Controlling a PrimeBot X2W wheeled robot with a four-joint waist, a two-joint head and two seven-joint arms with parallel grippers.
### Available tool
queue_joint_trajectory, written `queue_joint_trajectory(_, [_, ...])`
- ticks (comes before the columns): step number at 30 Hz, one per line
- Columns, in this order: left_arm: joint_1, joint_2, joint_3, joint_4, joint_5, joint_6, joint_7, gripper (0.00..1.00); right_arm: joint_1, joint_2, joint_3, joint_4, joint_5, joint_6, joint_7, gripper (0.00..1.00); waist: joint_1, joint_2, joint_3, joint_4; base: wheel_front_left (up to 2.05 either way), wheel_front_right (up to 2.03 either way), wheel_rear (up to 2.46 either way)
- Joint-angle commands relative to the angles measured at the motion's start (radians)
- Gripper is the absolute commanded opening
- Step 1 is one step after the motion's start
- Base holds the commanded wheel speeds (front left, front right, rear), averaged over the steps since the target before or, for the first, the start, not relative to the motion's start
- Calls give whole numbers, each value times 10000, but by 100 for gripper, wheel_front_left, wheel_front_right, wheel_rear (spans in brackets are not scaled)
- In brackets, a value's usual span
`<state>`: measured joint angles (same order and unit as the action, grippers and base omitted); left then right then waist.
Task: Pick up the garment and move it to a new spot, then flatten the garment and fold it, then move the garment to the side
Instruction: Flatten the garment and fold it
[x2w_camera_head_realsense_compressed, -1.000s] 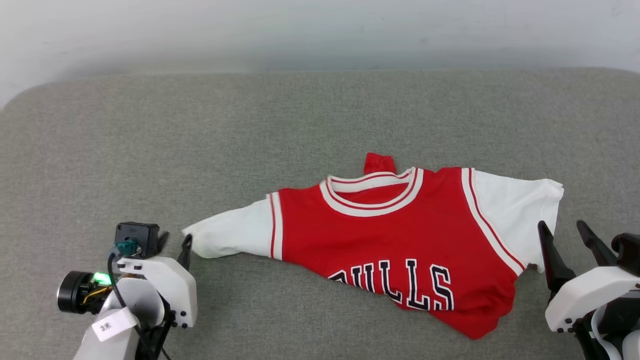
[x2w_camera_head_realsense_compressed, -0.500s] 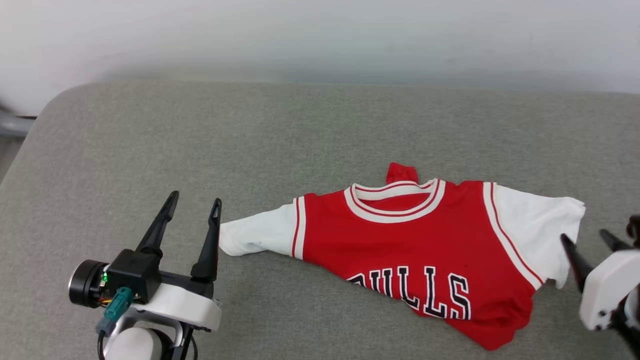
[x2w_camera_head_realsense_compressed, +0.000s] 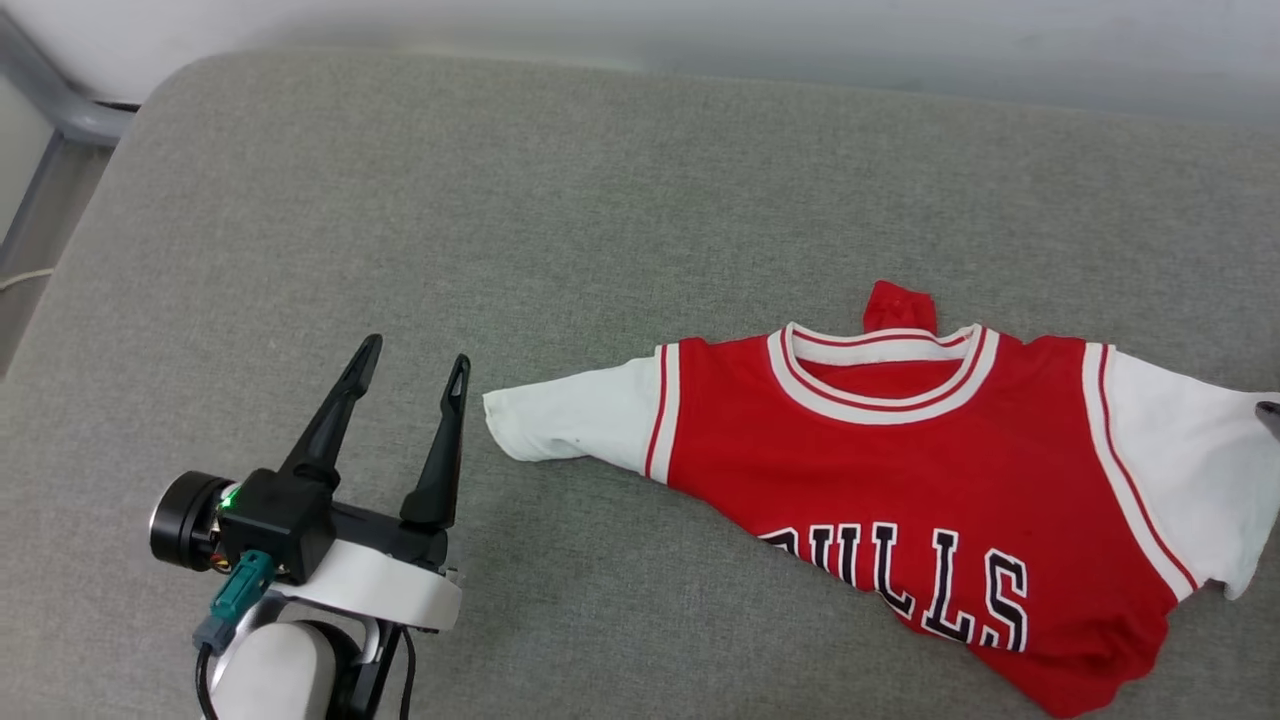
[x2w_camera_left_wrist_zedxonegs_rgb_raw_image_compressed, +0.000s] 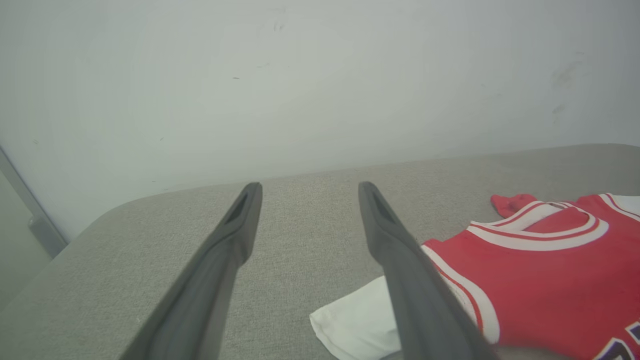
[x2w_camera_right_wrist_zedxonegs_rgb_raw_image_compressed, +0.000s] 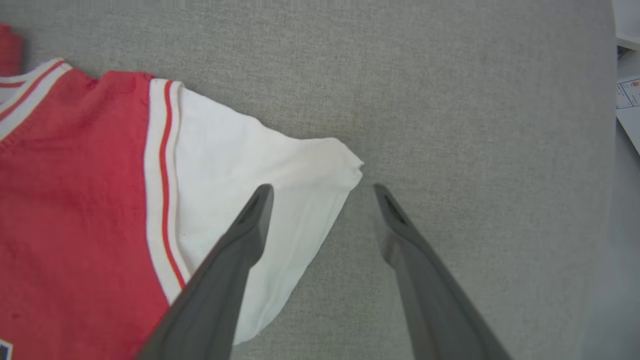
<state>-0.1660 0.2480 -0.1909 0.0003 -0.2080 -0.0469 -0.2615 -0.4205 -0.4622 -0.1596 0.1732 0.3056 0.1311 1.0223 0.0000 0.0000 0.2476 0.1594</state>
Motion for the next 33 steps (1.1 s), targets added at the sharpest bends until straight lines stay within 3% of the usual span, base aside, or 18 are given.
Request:
queue_joint_trajectory(1, [-139, -54, 27, -27, 33, -69, -49, 100, -321, -1, -62, 397, -166, -7, 82, 100, 0, 0, 284, 294, 0, 0, 0])
queue_joint_trajectory(8, [-368, -221, 82, -9, 121, -258, -49, 100, -874, -197, -220, 1863, -818, -9, 54, 100, 0, 0, 645, 681, 0, 0, 0])
queue_joint_trajectory(15, [-432, -333, 208, 21, 149, -396, -50, 100, -564, 229, 42, 2787, -545, -4, -220, 100, 0, 0, 826, 779, 0, 0, 0])
queue_joint_trajectory(16, [-427, -340, 229, 52, 142, -412, -50, 100, -495, 317, 116, 2896, -461, -3, -268, 45, 0, 0, 832, 758, 0, 0, 0])
queue_joint_trajectory(17, [-417, -337, 245, 92, 140, -421, -50, 100, -436, 373, 210, 2989, -394, 8, -361, 0, 0, 0, 828, 728, 0, 0, 0])
queue_joint_trajectory(25, [-385, 2, 279, 673, -105, -579, 232, 100, 12, -4, 641, 3016, 22, -9, -1029, 0, 0, 0, 460, 165, 0, 0, 0])
queue_joint_trajectory(33, [-1139, 787, -247, 1308, -1226, -799, 3079, 100, -179, -461, 970, 2524, 433, -12, -1320, 0, 0, 0, 431, -389, 0, 0, 0])
